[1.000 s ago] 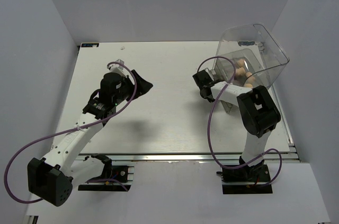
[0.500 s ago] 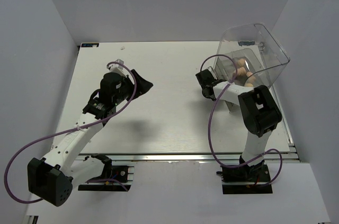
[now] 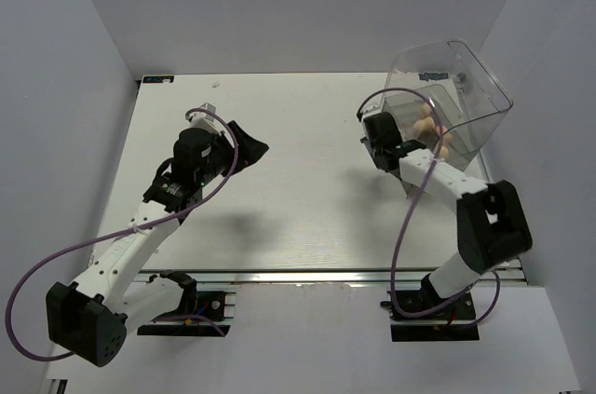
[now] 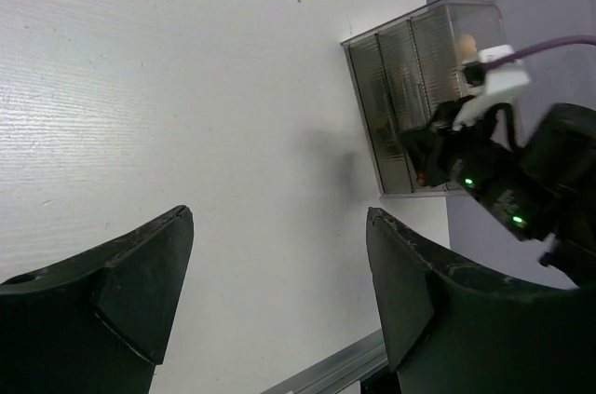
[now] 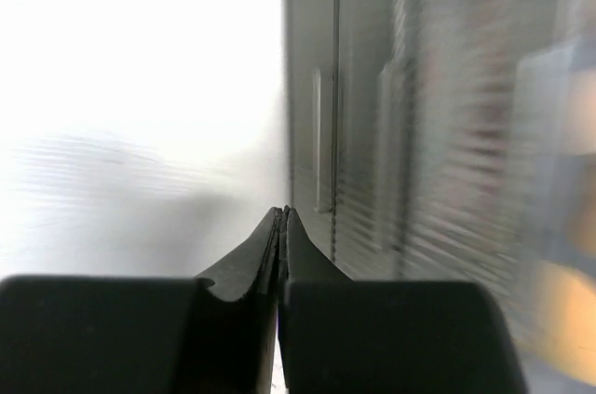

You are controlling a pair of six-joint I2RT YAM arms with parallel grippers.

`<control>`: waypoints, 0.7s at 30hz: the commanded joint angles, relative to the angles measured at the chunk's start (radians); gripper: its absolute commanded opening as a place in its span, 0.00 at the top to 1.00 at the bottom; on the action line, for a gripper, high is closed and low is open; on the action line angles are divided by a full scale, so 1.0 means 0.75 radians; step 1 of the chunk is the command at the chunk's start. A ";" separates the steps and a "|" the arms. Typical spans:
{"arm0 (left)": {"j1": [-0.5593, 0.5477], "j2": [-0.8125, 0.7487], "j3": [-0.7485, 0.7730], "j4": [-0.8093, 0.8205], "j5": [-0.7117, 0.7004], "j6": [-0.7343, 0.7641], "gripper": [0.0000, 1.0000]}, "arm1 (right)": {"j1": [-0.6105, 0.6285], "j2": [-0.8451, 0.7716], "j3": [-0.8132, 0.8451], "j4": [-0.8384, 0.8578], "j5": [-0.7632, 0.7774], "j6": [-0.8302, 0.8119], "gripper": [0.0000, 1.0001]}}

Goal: Organize the makeup

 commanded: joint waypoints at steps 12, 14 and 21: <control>-0.001 -0.117 0.037 0.236 0.087 0.091 0.02 | -0.003 -0.547 0.170 0.130 -0.975 0.038 0.10; -0.001 -0.121 0.029 0.255 0.101 0.093 0.02 | -0.003 -0.515 0.274 -0.042 -0.938 0.130 0.11; 0.001 -0.133 0.021 0.279 0.124 0.085 0.02 | -0.003 -0.567 0.394 -0.196 -0.873 0.198 0.11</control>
